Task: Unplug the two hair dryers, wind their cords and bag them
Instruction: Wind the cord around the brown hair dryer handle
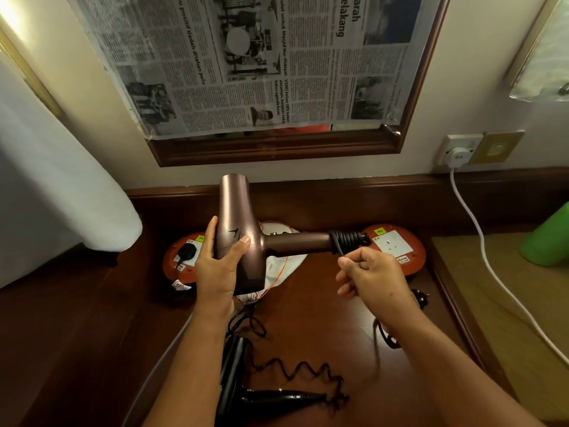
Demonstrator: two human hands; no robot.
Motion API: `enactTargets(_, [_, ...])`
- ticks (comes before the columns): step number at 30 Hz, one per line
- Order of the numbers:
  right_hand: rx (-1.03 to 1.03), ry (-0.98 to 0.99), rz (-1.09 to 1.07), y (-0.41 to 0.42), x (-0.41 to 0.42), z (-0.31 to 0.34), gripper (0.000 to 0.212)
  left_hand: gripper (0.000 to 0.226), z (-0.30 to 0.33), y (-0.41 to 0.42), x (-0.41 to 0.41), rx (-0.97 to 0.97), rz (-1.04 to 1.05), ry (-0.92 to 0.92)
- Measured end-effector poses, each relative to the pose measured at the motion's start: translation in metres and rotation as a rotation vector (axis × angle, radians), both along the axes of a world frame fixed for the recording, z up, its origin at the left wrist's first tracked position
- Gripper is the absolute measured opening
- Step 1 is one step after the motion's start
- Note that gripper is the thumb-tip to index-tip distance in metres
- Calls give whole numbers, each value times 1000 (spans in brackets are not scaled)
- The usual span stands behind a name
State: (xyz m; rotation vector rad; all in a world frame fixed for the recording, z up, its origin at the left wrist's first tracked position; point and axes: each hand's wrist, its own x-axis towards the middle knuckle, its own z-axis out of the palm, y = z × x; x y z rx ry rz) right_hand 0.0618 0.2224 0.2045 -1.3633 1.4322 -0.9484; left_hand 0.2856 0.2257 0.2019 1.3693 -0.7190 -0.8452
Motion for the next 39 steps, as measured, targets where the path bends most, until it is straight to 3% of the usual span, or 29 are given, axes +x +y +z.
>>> enactTargets(4, [32, 22, 32, 5, 2, -18, 44, 75, 0, 1, -4, -18, 9, 24])
enactTargets(13, [40, -189, 180, -4, -2, -44, 31, 69, 3, -1, -6, -11, 37, 144])
enactTargets(22, [201, -239, 284, -16, -5, -53, 57, 67, 9, -1, -1, 28, 18, 176])
enactTargets(30, [359, -453, 461, -37, -17, -51, 31, 67, 10, 3, 11, 83, -28, 181])
enactTargets(36, [341, -224, 441, -53, -19, -42, 29, 66, 12, 5, 24, 126, -120, 128])
enactTargets(39, [316, -116, 423, -58, -22, -33, 17, 64, 14, 6, 33, 146, -167, 114])
